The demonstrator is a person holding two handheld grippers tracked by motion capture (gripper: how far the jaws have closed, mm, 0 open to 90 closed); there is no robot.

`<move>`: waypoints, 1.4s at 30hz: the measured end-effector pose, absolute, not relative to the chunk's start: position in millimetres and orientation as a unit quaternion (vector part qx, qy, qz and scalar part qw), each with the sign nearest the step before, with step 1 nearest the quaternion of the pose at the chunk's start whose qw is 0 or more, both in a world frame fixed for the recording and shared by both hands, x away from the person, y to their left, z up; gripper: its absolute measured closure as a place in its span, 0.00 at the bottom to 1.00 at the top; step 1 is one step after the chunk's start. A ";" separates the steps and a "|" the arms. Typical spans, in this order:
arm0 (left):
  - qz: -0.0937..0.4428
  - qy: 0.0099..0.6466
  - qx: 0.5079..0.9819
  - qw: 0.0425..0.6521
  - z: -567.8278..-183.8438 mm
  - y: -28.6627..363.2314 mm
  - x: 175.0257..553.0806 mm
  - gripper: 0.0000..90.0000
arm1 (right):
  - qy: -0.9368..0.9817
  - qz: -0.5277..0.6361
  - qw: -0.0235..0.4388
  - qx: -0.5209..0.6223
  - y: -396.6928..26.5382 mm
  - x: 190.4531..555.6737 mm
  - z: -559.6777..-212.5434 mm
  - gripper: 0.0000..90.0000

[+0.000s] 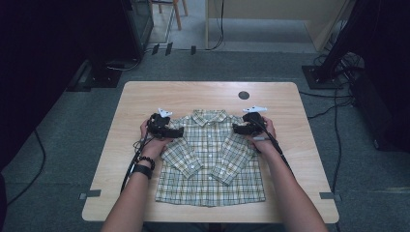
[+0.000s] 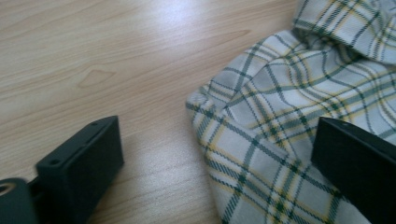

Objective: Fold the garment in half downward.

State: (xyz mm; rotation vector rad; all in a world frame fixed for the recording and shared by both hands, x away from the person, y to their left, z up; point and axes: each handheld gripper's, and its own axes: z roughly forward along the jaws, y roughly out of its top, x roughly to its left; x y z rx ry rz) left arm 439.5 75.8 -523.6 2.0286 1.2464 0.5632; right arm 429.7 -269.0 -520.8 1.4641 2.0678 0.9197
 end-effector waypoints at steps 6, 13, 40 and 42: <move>0.213 0.466 0.773 0.373 -520.6 78.7 435.3 0.56 | 0.751 0.355 0.212 0.515 -271.0 430.8 -519.9 0.65; 0.139 0.502 0.752 0.404 -517.1 91.5 445.2 0.97 | 0.733 0.371 0.216 0.527 -271.5 429.7 -514.7 0.97; 0.104 0.373 0.767 0.512 -448.5 123.1 322.1 0.96 | 0.737 0.448 0.236 0.447 -297.6 269.4 -439.4 0.97; 0.096 0.367 0.780 0.499 -457.5 122.6 309.5 0.95 | 0.745 0.441 0.235 0.441 -295.5 254.6 -447.3 0.97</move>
